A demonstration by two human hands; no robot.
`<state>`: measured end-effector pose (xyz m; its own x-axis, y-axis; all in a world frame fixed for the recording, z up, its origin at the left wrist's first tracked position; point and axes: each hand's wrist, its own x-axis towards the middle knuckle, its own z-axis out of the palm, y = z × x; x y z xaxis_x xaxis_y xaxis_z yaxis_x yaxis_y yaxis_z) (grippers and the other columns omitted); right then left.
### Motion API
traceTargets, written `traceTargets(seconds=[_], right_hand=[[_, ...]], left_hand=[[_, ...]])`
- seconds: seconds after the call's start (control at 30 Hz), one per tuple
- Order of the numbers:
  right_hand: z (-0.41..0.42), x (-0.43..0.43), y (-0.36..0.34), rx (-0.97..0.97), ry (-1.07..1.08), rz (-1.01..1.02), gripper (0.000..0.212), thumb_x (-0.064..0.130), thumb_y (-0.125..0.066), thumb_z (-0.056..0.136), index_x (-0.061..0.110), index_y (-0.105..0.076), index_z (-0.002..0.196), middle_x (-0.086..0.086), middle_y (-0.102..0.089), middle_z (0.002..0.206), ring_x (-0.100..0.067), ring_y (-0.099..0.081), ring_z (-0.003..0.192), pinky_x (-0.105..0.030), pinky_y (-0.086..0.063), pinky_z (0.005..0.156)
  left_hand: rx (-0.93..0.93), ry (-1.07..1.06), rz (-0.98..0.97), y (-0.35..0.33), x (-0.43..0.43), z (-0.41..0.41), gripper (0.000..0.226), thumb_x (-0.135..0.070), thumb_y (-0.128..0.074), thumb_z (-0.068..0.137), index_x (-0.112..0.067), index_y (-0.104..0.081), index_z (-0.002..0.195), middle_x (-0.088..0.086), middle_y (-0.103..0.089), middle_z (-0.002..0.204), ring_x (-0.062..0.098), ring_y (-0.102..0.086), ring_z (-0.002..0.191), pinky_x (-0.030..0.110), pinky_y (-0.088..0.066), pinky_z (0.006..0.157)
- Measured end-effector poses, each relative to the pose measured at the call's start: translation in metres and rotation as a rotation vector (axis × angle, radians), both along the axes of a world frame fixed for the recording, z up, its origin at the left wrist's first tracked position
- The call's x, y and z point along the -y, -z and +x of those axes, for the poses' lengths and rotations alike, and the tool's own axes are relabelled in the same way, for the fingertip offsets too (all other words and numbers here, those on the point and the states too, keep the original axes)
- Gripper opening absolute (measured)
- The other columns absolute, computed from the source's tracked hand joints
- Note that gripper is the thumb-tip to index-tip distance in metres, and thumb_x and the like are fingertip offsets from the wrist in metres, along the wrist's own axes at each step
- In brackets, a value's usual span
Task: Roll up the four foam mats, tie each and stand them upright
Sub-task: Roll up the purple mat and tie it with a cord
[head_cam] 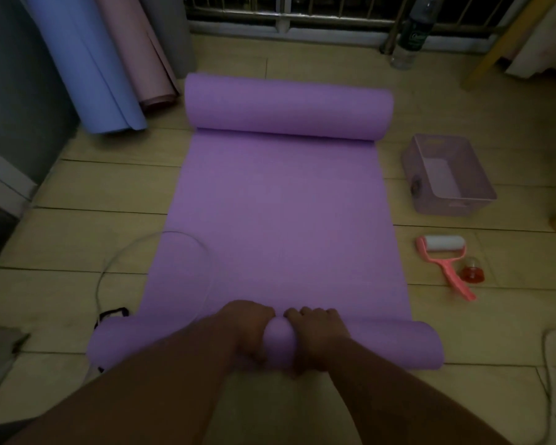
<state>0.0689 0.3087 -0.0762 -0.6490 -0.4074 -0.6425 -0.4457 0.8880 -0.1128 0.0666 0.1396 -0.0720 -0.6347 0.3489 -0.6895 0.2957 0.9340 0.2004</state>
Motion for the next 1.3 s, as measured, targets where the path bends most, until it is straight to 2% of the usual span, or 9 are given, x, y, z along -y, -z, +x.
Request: traceTargets(seconds=[0.2,0.27,0.47,0.63,0.8,0.9,1.07,1.23,1.3], right_hand=[[-0.026,0.007,-0.002,0.18,0.147,-0.013,0.063,0.042,-0.073,0.08,0.026,-0.051,0.137,-0.003,-0.055,0.139,-0.022,-0.054,0.127,-0.033,-0.041,0.104],[-0.032,0.007,0.001,0.218,0.151,-0.016,0.057,0.037,-0.07,0.086,0.024,-0.052,0.139,-0.004,-0.054,0.142,-0.022,-0.053,0.128,-0.031,-0.039,0.105],[-0.003,0.002,-0.003,-0.013,-0.008,-0.011,0.109,0.057,-0.084,0.059,0.031,-0.025,0.147,-0.005,-0.044,0.141,-0.03,-0.046,0.125,-0.045,-0.033,0.105],[-0.003,0.008,-0.004,0.059,0.079,0.016,0.085,0.053,-0.081,0.067,0.028,-0.038,0.136,-0.005,-0.054,0.133,-0.027,-0.054,0.121,-0.039,-0.038,0.102],[-0.031,0.012,-0.006,0.218,0.1,0.015,0.072,0.047,-0.083,0.066,0.023,-0.059,0.13,-0.003,-0.063,0.129,-0.02,-0.062,0.116,-0.035,-0.05,0.097],[-0.027,0.008,-0.003,0.206,0.108,-0.041,0.086,0.049,-0.085,0.063,0.029,-0.046,0.137,-0.003,-0.056,0.135,-0.024,-0.057,0.12,-0.036,-0.045,0.103],[-0.003,-0.004,0.0,-0.074,-0.027,-0.07,0.105,0.061,-0.083,0.056,0.032,-0.031,0.143,-0.002,-0.047,0.137,-0.028,-0.05,0.121,-0.041,-0.034,0.102],[-0.002,0.004,-0.003,-0.035,0.0,0.015,0.101,0.056,-0.083,0.061,0.029,-0.028,0.142,-0.007,-0.051,0.133,-0.031,-0.052,0.12,-0.043,-0.037,0.1],[-0.005,0.01,-0.002,0.039,0.078,0.039,0.088,0.047,-0.082,0.069,0.027,-0.033,0.139,-0.007,-0.054,0.134,-0.03,-0.054,0.122,-0.04,-0.041,0.1]], left_hand=[[-0.259,0.022,0.032,0.009,0.015,0.025,0.105,-0.066,-0.069,0.066,-0.032,-0.014,0.149,0.003,-0.044,0.139,0.028,-0.05,0.119,0.038,-0.037,0.101],[-0.255,-0.003,0.011,0.009,0.016,0.031,0.099,-0.064,-0.069,0.067,-0.03,-0.02,0.146,0.004,-0.049,0.134,0.03,-0.053,0.116,0.039,-0.039,0.097],[-0.056,-0.024,-0.021,-0.005,0.006,0.004,0.079,-0.049,-0.075,0.073,-0.025,-0.038,0.138,0.003,-0.054,0.134,0.025,-0.054,0.12,0.035,-0.042,0.098],[0.036,-0.027,0.009,-0.006,0.008,-0.001,0.086,-0.051,-0.08,0.067,-0.032,-0.038,0.14,0.0,-0.052,0.137,0.022,-0.053,0.122,0.033,-0.041,0.099],[-0.248,0.004,0.012,-0.002,0.017,0.02,0.099,-0.066,-0.07,0.067,-0.033,-0.024,0.149,0.0,-0.043,0.14,0.024,-0.049,0.123,0.036,-0.036,0.105],[-0.148,-0.061,-0.035,-0.005,0.011,0.021,0.088,-0.06,-0.072,0.069,-0.03,-0.032,0.142,0.002,-0.05,0.136,0.025,-0.053,0.121,0.035,-0.04,0.101],[0.007,-0.102,0.017,-0.007,0.006,-0.005,0.075,-0.054,-0.077,0.068,-0.028,-0.048,0.132,0.0,-0.056,0.133,0.022,-0.055,0.12,0.033,-0.044,0.099],[0.039,-0.11,0.002,0.0,0.01,-0.009,0.085,-0.056,-0.079,0.064,-0.032,-0.043,0.137,-0.002,-0.053,0.137,0.02,-0.053,0.121,0.034,-0.042,0.1],[-0.102,-0.061,0.002,0.002,0.01,0.005,0.095,-0.062,-0.073,0.062,-0.035,-0.033,0.144,-0.003,-0.052,0.137,0.021,-0.053,0.121,0.036,-0.04,0.101]])
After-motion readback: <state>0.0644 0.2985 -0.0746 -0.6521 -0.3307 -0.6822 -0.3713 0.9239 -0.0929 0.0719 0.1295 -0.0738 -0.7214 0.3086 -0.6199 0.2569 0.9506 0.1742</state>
